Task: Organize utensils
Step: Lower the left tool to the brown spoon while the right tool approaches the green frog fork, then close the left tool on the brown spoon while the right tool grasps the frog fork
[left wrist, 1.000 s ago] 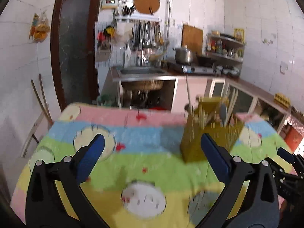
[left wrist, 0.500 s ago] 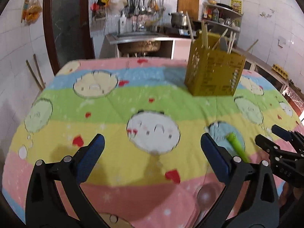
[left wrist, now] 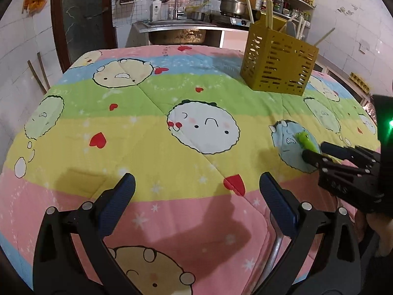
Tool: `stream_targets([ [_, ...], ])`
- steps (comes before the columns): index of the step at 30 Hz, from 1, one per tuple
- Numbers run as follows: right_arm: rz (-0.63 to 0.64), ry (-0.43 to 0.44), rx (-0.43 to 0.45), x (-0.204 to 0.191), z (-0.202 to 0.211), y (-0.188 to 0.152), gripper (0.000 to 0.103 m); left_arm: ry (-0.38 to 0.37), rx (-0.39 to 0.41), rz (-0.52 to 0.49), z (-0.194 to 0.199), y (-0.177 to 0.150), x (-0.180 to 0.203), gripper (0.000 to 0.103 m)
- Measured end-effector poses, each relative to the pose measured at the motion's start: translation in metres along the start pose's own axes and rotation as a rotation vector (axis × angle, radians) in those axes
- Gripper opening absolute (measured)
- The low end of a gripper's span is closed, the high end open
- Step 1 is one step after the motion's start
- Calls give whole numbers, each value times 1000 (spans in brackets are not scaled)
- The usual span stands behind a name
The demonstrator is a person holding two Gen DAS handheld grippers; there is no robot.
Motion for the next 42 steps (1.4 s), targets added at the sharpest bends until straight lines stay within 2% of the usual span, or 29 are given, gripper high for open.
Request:
stream_targets([
  [1, 1, 2, 1, -1, 0, 0, 35, 0, 1, -3, 1, 0, 0, 98],
  [3, 2, 10, 1, -2, 0, 1, 28, -7, -3, -6, 2, -2, 2, 98],
  [4, 1, 10, 5, -2, 1, 2, 18, -15, -8, -7, 2, -3, 5, 98],
  [5, -2, 8, 8, -1, 2, 2, 16, -21, -12, -8, 2, -4, 6, 98],
  [13, -43, -8, 19, 29, 16, 1, 16, -67, -21, -86, 13, -13, 33, 98],
  [18, -64, -71, 15, 65, 28, -9, 16, -123, -50, -139, 14, -23, 59, 98],
  [22, -85, -92, 6, 85, 32, -17, 16, -100, -83, -185, 3, -34, 72, 97],
  [25, -105, -95, -2, 95, 32, -23, 16, -106, -129, -168, -6, -39, 76, 80],
  [27, -109, -93, -4, 97, 33, -25, 16, -100, -129, -162, -7, -38, 76, 74],
  [29, -108, -90, -6, 96, 33, -26, 16, -105, -135, -161, -7, -37, 76, 61],
  [35, -107, -73, -30, 94, 29, -25, 17, -98, -158, -120, -13, -32, 70, 36],
  [42, -131, -27, -63, 96, 24, -21, 17, -99, -167, -54, -30, -19, 70, 35],
])
Point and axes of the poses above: each gripper's, at about its wrist camera, not at the fingertips, and z roughly against the way its jaws point, x to its right, y to its top, the point moved 10 cm from there along -z, roughly the way its jaws point, and after that the axes turned 12 degrees about x, right-handed, at the moved point
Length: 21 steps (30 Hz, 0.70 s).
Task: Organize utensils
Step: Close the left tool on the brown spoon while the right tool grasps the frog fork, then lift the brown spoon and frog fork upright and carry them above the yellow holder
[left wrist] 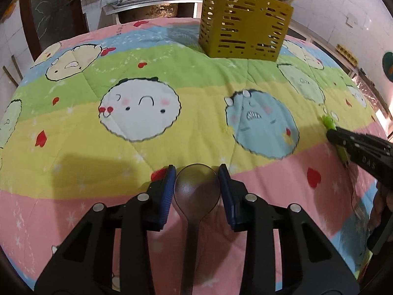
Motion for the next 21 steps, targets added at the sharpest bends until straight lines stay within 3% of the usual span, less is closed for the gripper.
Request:
stream_targets([
  [13, -24, 75, -20, 1, -13, 4, 17, 47, 6, 44, -31, 35, 0, 35],
  [21, -50, 62, 68, 5, -3, 23, 16, 58, 79, 77, -25, 56, -4, 35],
])
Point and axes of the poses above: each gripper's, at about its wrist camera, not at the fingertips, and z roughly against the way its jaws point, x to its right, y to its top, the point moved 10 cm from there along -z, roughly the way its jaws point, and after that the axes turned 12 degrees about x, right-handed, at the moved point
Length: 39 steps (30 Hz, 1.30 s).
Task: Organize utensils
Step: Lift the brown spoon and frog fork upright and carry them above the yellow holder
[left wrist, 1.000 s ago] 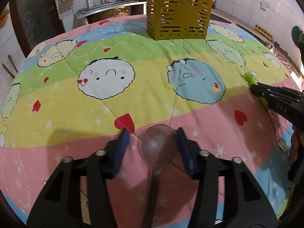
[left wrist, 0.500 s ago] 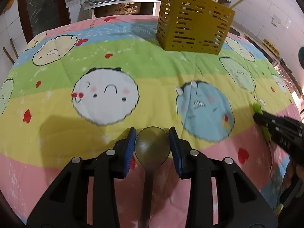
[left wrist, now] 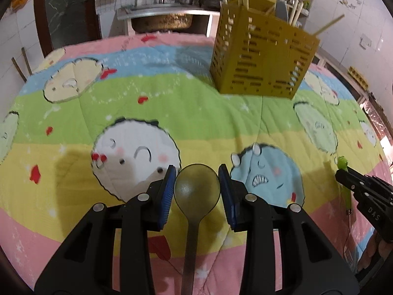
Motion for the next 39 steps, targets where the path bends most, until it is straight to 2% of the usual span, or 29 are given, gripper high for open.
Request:
stream_targets([
  [16, -33, 38, 289, -3, 38, 71, 16, -28, 291, 30, 61, 79, 16, 35],
  [31, -31, 81, 420, -5, 54, 106, 16, -63, 401, 52, 78, 115, 33, 35],
  [39, -41, 97, 480, 0, 64, 129, 16, -87, 477, 27, 94, 141, 52, 35],
])
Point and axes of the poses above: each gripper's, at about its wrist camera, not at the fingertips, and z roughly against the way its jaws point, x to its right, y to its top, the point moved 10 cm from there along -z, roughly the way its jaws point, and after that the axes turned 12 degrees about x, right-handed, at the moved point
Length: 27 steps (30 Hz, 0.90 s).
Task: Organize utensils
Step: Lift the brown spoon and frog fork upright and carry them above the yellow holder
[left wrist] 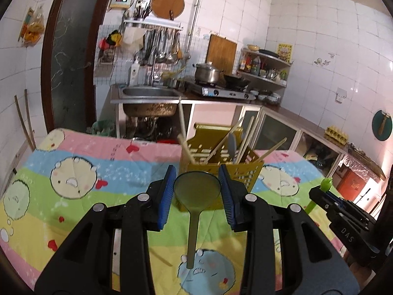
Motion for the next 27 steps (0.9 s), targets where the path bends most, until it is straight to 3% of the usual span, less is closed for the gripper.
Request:
stream_targets([
  [10, -5, 12, 46, -1, -11, 28, 16, 5, 59, 21, -10, 34, -6, 35],
  [17, -1, 24, 87, -11, -14, 58, 16, -40, 106, 50, -14, 64, -6, 35],
  [27, 43, 38, 178, -30, -32, 122, 16, -86, 224, 52, -15, 133, 15, 35],
])
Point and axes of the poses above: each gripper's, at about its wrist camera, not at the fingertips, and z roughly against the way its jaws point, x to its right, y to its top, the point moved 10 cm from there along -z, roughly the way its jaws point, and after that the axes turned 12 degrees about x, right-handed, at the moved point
